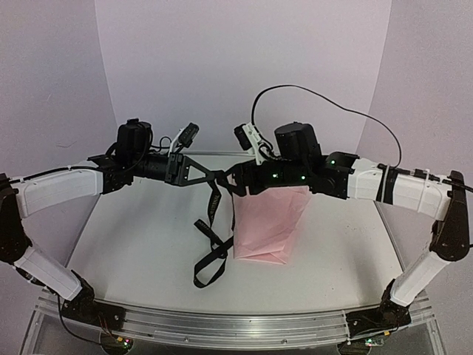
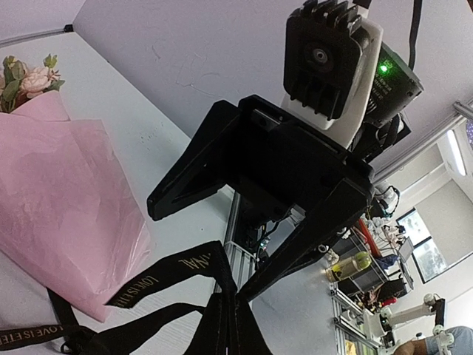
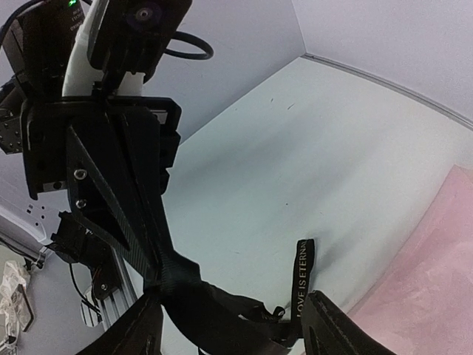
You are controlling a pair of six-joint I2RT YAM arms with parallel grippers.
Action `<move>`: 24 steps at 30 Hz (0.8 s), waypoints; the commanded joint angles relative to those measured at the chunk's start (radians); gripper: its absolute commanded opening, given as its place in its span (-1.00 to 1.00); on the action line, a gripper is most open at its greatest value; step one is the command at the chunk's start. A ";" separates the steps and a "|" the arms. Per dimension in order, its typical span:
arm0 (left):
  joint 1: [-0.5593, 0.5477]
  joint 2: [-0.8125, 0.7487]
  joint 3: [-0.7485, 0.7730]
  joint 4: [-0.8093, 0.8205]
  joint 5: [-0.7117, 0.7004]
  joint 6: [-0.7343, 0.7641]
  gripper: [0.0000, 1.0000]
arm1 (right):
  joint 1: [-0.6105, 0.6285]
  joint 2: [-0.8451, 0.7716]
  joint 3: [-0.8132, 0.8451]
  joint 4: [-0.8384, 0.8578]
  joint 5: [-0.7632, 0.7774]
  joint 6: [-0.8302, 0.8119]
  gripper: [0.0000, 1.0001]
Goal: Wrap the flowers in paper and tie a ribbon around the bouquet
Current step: Pass from the left arm to the right
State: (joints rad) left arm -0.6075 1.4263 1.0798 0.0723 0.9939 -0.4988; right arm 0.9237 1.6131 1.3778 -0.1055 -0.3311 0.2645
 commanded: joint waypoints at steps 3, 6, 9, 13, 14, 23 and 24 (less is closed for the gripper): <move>0.002 -0.001 0.051 0.030 0.020 0.017 -1.00 | 0.004 0.043 0.081 -0.027 -0.035 -0.012 0.17; 0.002 -0.001 0.051 0.034 0.019 0.017 -1.00 | 0.004 0.057 0.101 -0.046 -0.030 0.000 -0.09; 0.002 0.002 0.049 0.035 0.010 0.013 -0.99 | 0.003 0.059 0.117 -0.073 -0.005 0.007 -0.60; 0.002 0.012 0.045 0.019 -0.037 0.005 -0.78 | 0.004 0.018 0.097 -0.128 0.115 0.013 -1.00; 0.002 0.011 0.042 0.015 -0.054 0.000 -0.67 | 0.003 0.005 0.086 -0.139 0.153 0.013 -1.00; 0.010 -0.077 -0.071 -0.114 -0.557 -0.069 0.24 | 0.004 -0.269 -0.150 -0.251 0.399 -0.010 -1.00; 0.011 -0.071 -0.074 -0.179 -0.635 -0.071 0.24 | 0.003 -0.303 -0.179 -0.261 0.417 -0.011 -1.00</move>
State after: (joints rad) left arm -0.6055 1.3972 1.0282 0.0336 0.6856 -0.5377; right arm 0.9257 1.4547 1.2726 -0.3165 -0.0534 0.2695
